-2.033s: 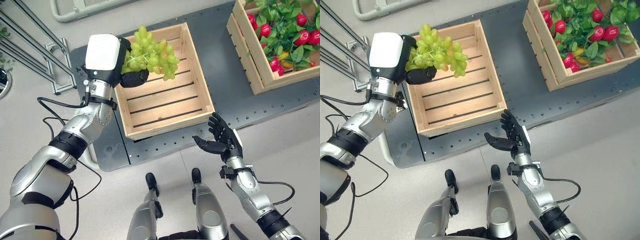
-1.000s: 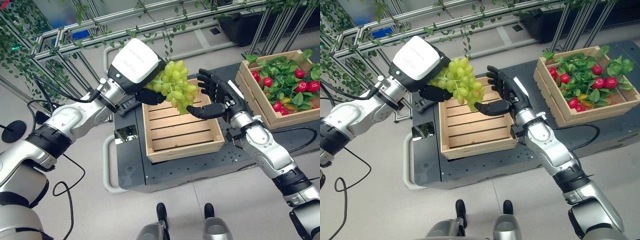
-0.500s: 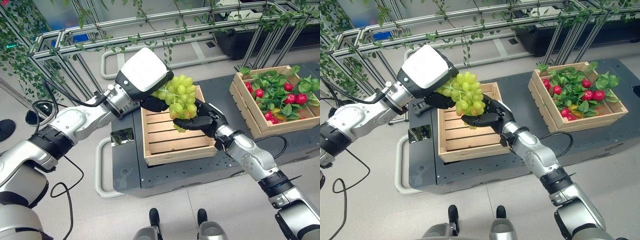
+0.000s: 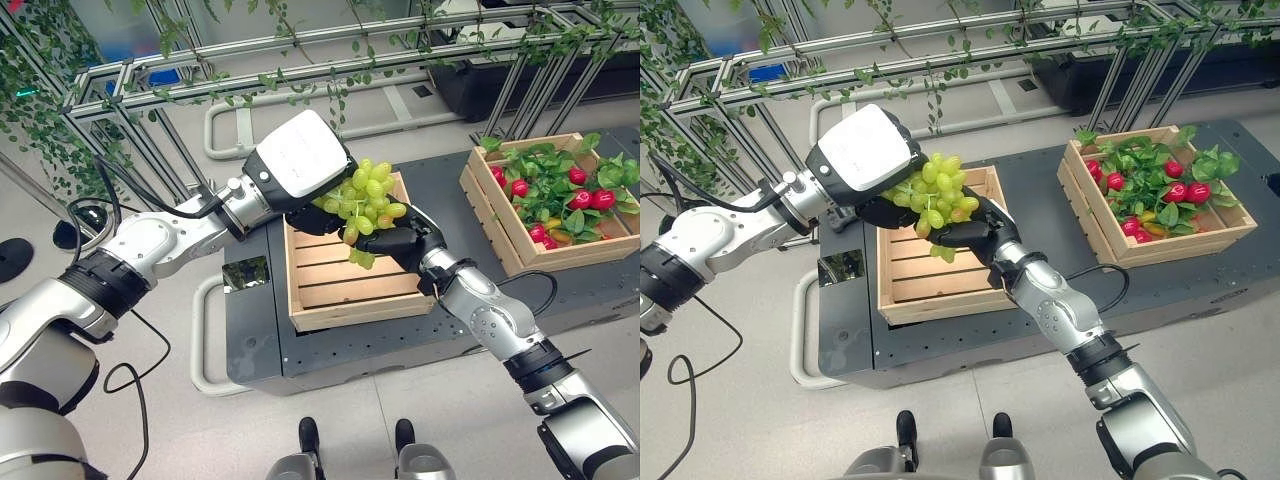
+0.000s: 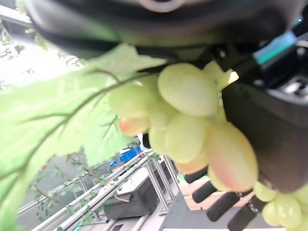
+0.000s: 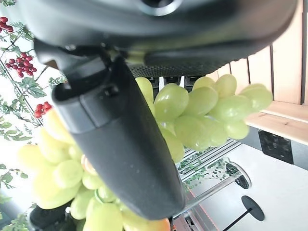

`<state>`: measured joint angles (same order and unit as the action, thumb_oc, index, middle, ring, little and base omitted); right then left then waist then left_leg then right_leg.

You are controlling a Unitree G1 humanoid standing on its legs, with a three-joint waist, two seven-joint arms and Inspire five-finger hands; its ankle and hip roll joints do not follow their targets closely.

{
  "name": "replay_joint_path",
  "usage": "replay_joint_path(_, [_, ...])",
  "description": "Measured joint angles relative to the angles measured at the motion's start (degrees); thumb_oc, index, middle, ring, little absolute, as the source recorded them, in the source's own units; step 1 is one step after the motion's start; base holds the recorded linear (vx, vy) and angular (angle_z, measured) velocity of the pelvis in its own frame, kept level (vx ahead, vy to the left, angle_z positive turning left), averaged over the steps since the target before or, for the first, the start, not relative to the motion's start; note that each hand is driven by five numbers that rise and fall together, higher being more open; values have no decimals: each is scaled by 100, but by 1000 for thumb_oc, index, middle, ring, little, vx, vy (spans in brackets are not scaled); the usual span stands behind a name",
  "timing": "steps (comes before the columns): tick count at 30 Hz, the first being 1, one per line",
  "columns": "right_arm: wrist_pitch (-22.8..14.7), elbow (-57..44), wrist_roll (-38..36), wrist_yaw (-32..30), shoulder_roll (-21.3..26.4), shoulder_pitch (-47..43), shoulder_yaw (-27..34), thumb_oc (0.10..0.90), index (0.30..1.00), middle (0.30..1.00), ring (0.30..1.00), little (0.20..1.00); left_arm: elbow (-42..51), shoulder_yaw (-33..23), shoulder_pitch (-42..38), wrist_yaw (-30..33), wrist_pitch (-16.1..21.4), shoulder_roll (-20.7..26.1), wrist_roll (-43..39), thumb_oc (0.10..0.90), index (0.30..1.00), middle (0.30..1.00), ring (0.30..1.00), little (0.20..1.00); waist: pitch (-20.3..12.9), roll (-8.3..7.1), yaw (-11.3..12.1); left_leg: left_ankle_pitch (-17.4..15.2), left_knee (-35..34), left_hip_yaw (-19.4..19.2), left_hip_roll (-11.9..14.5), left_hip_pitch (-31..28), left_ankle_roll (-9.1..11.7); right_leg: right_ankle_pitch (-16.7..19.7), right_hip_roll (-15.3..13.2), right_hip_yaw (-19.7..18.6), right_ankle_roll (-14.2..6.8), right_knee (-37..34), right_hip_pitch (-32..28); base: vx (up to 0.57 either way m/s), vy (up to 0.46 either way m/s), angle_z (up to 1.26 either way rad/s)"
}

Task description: Pick up the fruits from the basket on one side to the basket on the other side

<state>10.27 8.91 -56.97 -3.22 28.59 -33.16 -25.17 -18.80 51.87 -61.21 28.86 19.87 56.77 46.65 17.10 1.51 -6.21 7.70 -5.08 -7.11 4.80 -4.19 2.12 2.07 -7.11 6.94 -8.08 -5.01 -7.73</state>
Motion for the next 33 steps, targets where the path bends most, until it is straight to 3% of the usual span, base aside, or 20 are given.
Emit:
replay_joint_path(1, [0, 0, -8, -3, -5, -5, -5, 422, 333, 333, 333, 333, -8, 0, -5, 1, 18, 0, 0, 400, 300, 300, 300, 300, -1, 2, 7, 0, 0, 2, 0, 0, 0, 0, 0, 1, 0, 0, -1, 0, 0, 0])
replay_joint_path(2, [0, 0, -28, -6, 1, -10, -15, 400, 300, 300, 300, 300, -26, 0, -13, 4, 42, 0, 0, 400, 300, 300, 300, 300, -2, 2, 24, 0, 0, 5, 0, 0, 0, 0, 0, 2, 0, 0, -2, 0, 0, 0])
replay_joint_path(8, [-14, 15, -198, -50, -114, -9, -93, 400, 300, 300, 300, 300, -78, -1, -67, 18, 22, -1, 40, 400, 300, 300, 300, 300, -2, 3, 99, 0, 0, 15, -1, 0, -1, 0, -1, 7, 0, 0, -7, 0, 0, 0])
replay_joint_path(9, [-42, 25, -196, -76, -114, -10, -93, 400, 300, 300, 300, 300, -78, -1, -67, 18, 16, -2, 38, 555, 533, 533, 533, 533, -2, 2, 105, 0, 0, 18, -1, 0, -1, 0, -1, 9, 0, 0, -8, 0, 0, 0])
replay_joint_path(10, [-72, 49, -196, -86, -112, -10, -92, 400, 300, 300, 300, 300, -78, 0, -67, 17, -21, -3, 35, 800, 900, 900, 900, 900, -2, 2, 112, 0, 0, 23, -1, 0, -1, 0, -1, 12, 0, 0, -11, 0, 0, 0])
replay_joint_path(23, [-204, 236, -191, -188, -126, -10, -18, 400, 300, 300, 300, 300, -230, -1, -65, -87, -431, -369, -39, 800, 900, 900, 900, 900, -9, 1, 92, 0, 0, 11, 1, -1, -2, 0, 2, -4, 1, 0, 0, 0, 0, 0])
replay_joint_path(33, [-374, 313, -188, -210, -134, -9, 11, 400, 300, 300, 300, 300, -780, -1, -51, -66, -469, -427, -32, 800, 900, 900, 900, 900, -9, 1, 65, -3, 0, -28, 3, -14, -4, 2, 1, -35, 0, 0, 9, 0, 1, -1])
